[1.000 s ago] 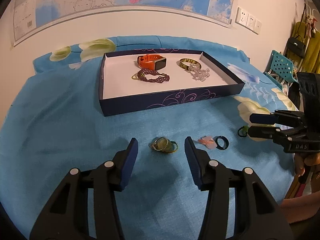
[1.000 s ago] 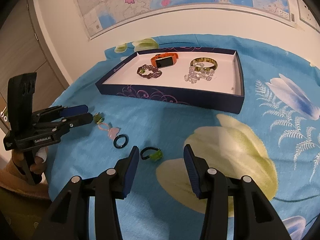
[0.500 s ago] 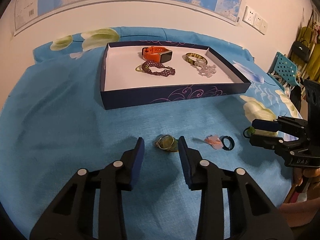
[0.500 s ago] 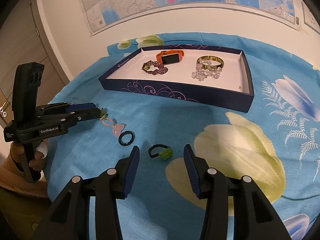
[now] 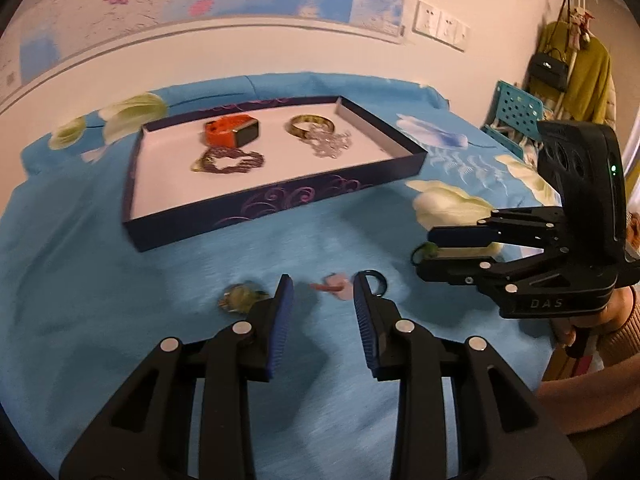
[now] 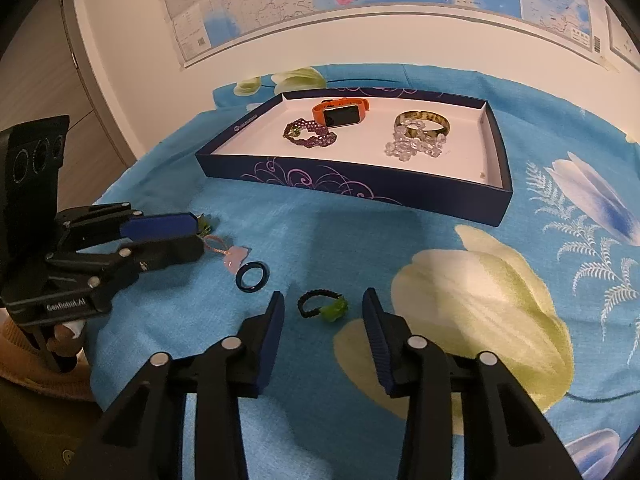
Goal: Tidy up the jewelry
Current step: 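Grasp the pink charm with the left tool while the right tool grasps the black hair tie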
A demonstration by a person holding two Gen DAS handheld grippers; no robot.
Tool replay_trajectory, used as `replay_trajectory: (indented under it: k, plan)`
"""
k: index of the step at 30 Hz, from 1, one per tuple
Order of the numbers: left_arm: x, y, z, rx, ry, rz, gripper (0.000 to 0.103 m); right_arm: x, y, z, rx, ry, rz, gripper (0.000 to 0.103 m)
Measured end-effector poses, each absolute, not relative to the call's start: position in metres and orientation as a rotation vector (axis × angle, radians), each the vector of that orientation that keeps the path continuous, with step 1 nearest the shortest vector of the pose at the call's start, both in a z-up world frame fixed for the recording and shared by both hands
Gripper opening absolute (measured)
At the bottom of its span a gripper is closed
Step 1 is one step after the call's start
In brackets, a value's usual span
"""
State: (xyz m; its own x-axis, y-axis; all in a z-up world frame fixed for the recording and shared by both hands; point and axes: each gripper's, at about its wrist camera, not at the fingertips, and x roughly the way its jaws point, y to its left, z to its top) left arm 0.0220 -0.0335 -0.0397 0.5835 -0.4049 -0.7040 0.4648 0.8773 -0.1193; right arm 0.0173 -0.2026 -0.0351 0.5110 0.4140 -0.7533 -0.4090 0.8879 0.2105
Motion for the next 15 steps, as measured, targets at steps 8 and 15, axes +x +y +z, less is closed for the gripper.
replay_trajectory:
  k: [8, 15]
  plan:
    - [0.039, -0.042, -0.054, 0.043, 0.883, -0.526, 0.020, 0.017, -0.206, -0.036, 0.018, 0.908, 0.489, 0.023]
    - [0.041, -0.041, -0.055, 0.027, 0.888, -0.522, 0.017, 0.017, -0.210, -0.035, 0.044, 0.905, 0.490, 0.021]
